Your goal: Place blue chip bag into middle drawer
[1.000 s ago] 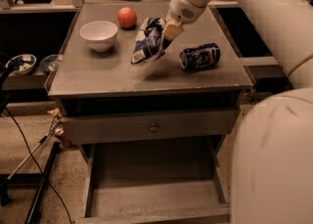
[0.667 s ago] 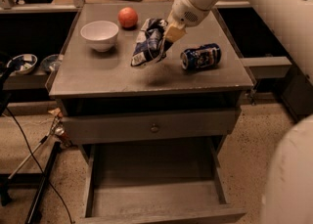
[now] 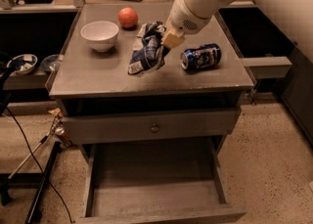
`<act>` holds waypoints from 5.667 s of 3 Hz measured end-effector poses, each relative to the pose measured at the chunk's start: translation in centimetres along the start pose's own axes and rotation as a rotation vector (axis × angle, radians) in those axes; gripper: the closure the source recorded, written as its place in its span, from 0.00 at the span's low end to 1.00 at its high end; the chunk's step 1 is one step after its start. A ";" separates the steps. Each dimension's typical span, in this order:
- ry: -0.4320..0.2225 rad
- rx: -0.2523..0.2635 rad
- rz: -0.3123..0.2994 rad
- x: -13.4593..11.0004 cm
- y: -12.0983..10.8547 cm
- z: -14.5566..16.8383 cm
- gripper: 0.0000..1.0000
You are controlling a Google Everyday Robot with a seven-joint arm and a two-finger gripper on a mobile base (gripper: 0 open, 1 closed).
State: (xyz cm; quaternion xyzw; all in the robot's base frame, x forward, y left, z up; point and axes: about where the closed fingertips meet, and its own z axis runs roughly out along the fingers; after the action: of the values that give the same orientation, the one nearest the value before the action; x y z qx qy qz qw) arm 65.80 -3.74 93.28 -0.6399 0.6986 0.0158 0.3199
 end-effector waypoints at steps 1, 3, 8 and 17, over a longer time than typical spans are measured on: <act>0.001 0.041 0.003 -0.4 0.9 -1.7 1.00; 0.003 0.129 0.023 -1.3 8.5 -5.9 1.00; 0.035 0.066 0.198 5.2 17.0 -1.6 1.00; 0.206 -0.096 0.496 16.3 26.6 12.9 1.00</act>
Offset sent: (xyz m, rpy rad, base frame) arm -0.0857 -0.0030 0.0312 -0.0072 -0.1089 -0.0860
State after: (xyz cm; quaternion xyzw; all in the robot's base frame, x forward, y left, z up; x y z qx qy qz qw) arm 47.65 -7.78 65.17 -0.4619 0.8612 0.0616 0.2030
